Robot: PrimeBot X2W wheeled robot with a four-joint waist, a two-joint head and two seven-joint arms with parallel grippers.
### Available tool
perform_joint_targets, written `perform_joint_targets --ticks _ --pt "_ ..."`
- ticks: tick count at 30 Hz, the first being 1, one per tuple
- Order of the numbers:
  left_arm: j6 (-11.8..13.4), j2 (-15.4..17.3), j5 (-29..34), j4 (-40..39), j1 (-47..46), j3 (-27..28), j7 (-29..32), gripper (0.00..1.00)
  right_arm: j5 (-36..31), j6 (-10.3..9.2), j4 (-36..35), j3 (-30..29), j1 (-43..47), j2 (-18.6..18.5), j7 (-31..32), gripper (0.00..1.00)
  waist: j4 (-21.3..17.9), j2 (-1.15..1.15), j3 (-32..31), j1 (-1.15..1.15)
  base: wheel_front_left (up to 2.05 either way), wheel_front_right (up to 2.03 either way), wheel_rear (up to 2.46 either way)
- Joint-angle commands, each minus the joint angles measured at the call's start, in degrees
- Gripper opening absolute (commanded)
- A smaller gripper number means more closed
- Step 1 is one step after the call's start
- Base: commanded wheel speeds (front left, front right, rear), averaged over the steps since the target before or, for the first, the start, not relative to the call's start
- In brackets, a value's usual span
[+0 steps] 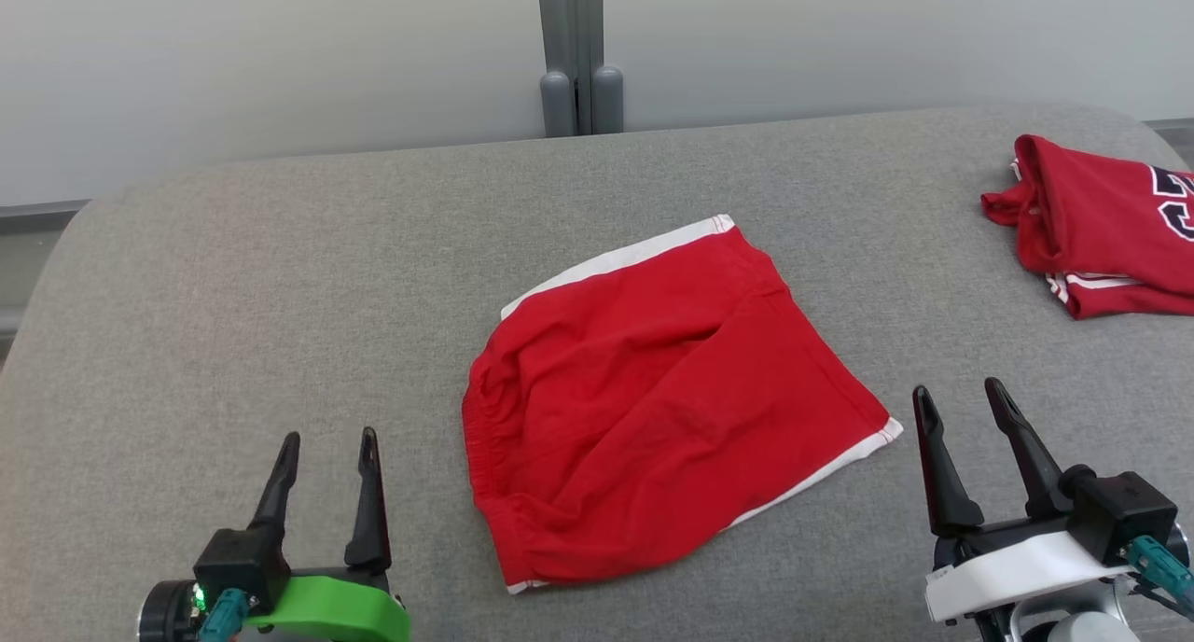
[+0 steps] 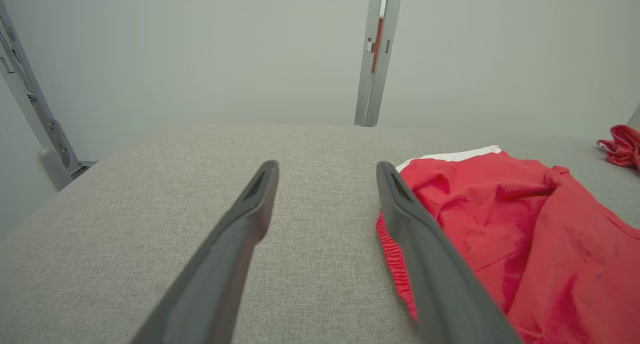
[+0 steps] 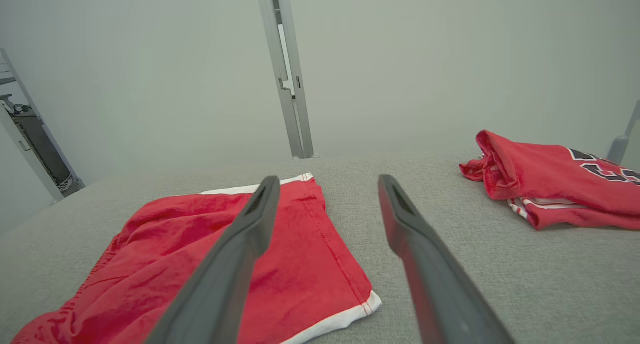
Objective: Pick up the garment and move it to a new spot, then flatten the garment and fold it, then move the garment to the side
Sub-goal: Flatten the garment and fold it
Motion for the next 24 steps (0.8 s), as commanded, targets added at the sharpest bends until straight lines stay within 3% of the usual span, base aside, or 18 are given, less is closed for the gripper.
perform_joint_targets --ticks 1,10,24 --pt "-0.59 0.12 0.63 0.57 1.23 -0.74 0.01 1.00 0.11 -0.11 0.49 -0.38 -0.73 -0.29 0.01 1.00 0.20 0.00 0.19 0.00 0.00 0.00 0.00" --pt "-2.60 0.12 2.30 5.04 1.98 -6.82 0.00 1.00 -1.07 -0.11 7.13 -1.97 -4.25 -1.70 0.01 1.00 1.29 0.00 2.24 0.00 0.00 0.00 0.00" --pt "-4.21 0.13 1.81 14.30 0.35 -17.97 0.00 1.00 -0.94 -0.11 24.51 -0.28 -13.94 -3.33 0.01 1.00 2.26 0.00 4.88 0.00 0.00 0.00 0.00"
